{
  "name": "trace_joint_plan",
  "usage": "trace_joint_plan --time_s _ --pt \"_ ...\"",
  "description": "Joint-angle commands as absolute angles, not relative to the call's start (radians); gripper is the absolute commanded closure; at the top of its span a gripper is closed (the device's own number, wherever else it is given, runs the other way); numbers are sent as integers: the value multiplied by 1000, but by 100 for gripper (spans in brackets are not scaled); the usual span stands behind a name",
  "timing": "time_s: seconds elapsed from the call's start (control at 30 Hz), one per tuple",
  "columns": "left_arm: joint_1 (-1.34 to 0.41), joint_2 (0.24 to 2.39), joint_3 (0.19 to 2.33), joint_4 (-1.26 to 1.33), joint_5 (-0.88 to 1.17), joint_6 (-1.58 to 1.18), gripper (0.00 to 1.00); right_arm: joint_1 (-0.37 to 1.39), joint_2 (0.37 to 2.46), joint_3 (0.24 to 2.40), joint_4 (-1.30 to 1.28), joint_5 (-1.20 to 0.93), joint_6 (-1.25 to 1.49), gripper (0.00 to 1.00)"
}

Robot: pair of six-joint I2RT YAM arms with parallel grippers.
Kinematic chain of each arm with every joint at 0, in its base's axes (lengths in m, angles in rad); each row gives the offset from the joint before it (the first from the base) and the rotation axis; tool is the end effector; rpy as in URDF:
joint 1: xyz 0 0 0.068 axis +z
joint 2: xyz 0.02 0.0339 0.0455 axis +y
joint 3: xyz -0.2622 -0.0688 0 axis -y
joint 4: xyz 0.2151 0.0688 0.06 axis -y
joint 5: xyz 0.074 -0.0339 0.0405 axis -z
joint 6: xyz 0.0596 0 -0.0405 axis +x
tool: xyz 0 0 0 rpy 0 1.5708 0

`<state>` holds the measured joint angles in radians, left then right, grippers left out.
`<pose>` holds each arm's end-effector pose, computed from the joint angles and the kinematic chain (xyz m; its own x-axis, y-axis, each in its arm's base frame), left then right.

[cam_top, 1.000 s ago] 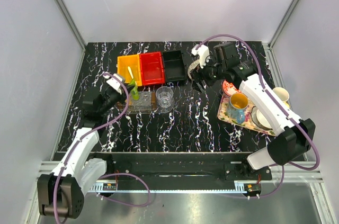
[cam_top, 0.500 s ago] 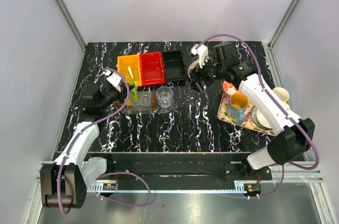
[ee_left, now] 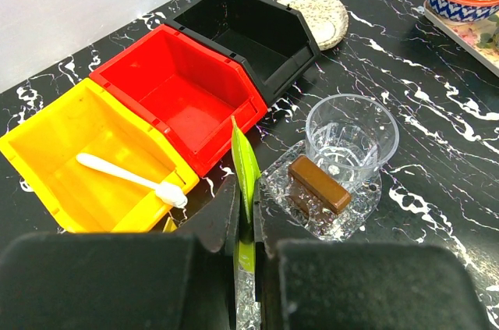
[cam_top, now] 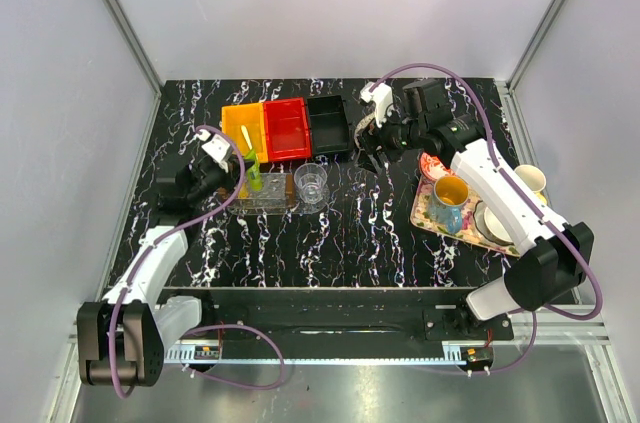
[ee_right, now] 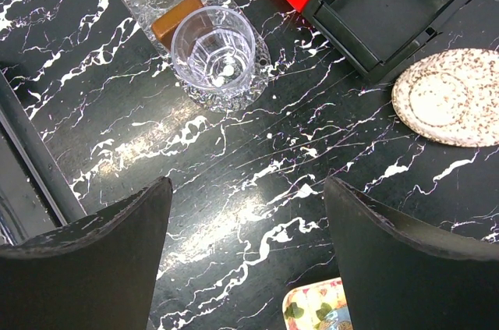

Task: Prepare toiletry sets of a toothbrush and toothpaste on the tray

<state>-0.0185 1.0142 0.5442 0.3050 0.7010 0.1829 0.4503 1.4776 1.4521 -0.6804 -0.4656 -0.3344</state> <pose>0.2176 -0.0425 0.2726 -0.0432 0.1398 -0.9892 0.6693 0.7392 0.0752 0.2666 0.1586 0.3465 -0.3231 -0.4819 -0.8145 -0.8496 0.5268 0.0253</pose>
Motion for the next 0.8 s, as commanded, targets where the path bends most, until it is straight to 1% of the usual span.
trace_joint_plan --time_s 0.0,0.77 --pt "-12 1019 597 402 736 186 100 445 1457 1447 -646 -488 -324 16" --pt "-11 1065 595 426 732 189 100 446 1462 1443 -646 -495 -321 16"
